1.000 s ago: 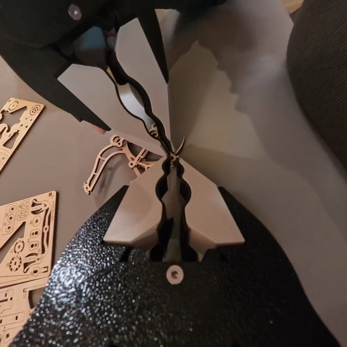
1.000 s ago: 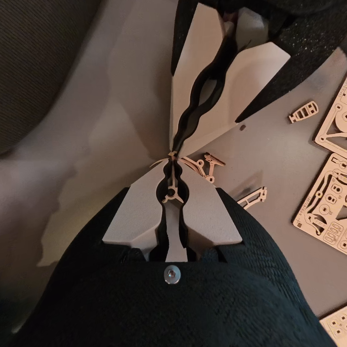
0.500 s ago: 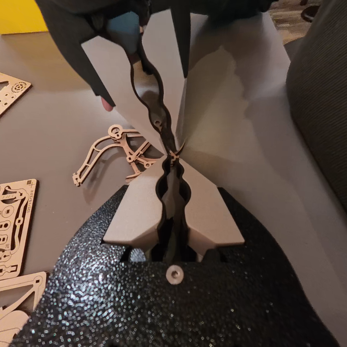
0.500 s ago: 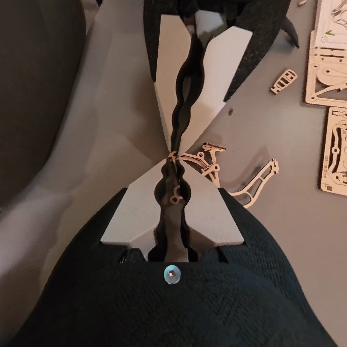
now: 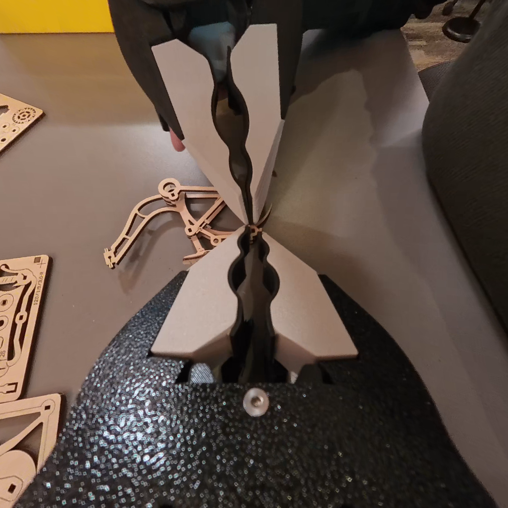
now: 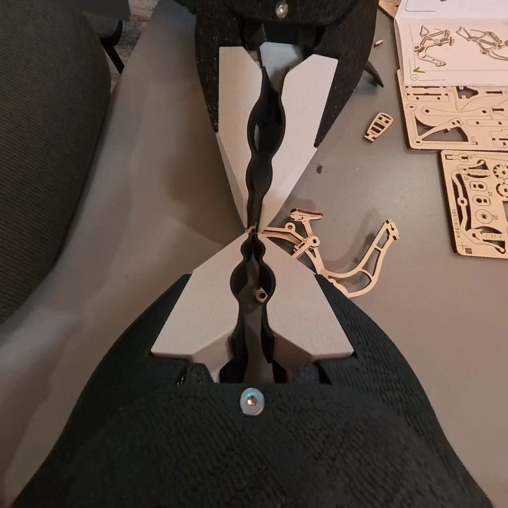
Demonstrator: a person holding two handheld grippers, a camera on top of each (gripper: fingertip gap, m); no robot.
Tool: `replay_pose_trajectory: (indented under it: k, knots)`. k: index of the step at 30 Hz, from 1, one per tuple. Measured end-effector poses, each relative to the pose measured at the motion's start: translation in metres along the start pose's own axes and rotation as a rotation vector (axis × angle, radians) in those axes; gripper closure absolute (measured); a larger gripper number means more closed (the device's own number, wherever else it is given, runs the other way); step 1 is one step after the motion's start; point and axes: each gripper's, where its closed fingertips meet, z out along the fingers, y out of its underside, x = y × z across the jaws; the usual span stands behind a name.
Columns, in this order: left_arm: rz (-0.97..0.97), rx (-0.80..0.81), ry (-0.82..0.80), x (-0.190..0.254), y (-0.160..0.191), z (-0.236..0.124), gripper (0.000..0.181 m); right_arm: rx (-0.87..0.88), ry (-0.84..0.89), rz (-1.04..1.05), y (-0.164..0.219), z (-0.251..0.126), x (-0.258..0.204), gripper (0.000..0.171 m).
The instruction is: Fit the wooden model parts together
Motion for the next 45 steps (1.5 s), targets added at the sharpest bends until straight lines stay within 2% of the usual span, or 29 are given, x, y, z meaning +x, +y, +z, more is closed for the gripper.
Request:
replay_pose_trajectory:
  k: [11,17,18,20,27,34,45]
  knots:
    - [-0.018,0.004,-0.01,0.0,0.0,0.0,0.179,-0.066,0.057,-0.04,0.002,0.0,0.0,0.171]
    - [-0.1,0.035,0.098,0.005,-0.003,-0.005,0.174,-0.054,0.051,-0.043,0.0,0.002,-0.001,0.171]
    - [-0.105,0.058,0.128,0.008,-0.005,-0.008,0.181,-0.06,0.053,-0.049,-0.001,0.003,-0.001,0.171]
    - [-0.11,0.093,0.095,0.002,-0.007,-0.013,0.181,-0.065,0.058,-0.054,-0.001,0.003,-0.001,0.171]
    - [-0.016,0.047,-0.019,-0.006,-0.001,-0.009,0.181,-0.053,0.051,-0.037,-0.001,0.003,-0.001,0.171]
    - [-0.071,0.03,0.041,-0.004,0.001,-0.007,0.181,-0.058,0.056,-0.034,-0.001,0.004,-0.001,0.171]
    - [-0.073,0.01,0.03,-0.005,0.0,-0.005,0.181,-0.059,0.039,0.007,0.0,0.005,-0.002,0.171]
